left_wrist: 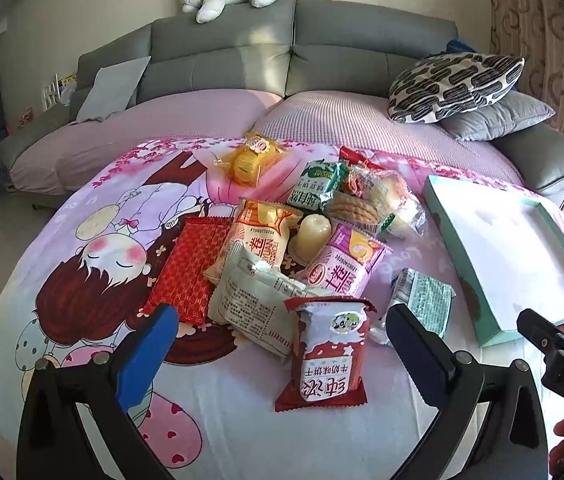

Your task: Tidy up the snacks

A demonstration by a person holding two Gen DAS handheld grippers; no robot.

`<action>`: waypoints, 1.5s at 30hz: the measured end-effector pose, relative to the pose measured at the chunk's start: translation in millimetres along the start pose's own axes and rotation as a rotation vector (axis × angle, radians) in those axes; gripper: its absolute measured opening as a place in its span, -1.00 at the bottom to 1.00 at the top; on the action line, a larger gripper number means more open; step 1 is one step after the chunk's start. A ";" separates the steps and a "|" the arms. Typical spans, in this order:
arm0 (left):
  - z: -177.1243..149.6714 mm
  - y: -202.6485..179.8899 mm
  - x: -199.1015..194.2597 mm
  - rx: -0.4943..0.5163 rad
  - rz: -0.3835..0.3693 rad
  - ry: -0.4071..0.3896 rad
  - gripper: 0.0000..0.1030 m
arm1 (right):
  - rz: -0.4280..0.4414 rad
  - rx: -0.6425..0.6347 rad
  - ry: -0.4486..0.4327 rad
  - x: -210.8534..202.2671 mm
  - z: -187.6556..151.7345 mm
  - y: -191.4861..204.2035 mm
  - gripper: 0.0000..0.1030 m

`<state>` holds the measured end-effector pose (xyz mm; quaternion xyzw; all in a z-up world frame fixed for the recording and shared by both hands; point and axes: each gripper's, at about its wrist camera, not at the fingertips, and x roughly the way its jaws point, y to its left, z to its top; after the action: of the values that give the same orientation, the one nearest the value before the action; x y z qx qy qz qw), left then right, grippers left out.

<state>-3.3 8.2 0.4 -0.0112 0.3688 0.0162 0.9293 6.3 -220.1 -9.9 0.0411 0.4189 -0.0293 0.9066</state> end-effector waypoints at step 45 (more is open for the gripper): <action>-0.6 71.1 -3.1 -0.274 -0.033 0.108 1.00 | 0.224 -0.209 -0.046 1.1 -1.6 98.9 1.00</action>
<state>-8.6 79.1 1.5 -0.1450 0.4124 0.0507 0.8980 14.5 -121.6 -6.9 -0.0078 0.3913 0.1149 0.9130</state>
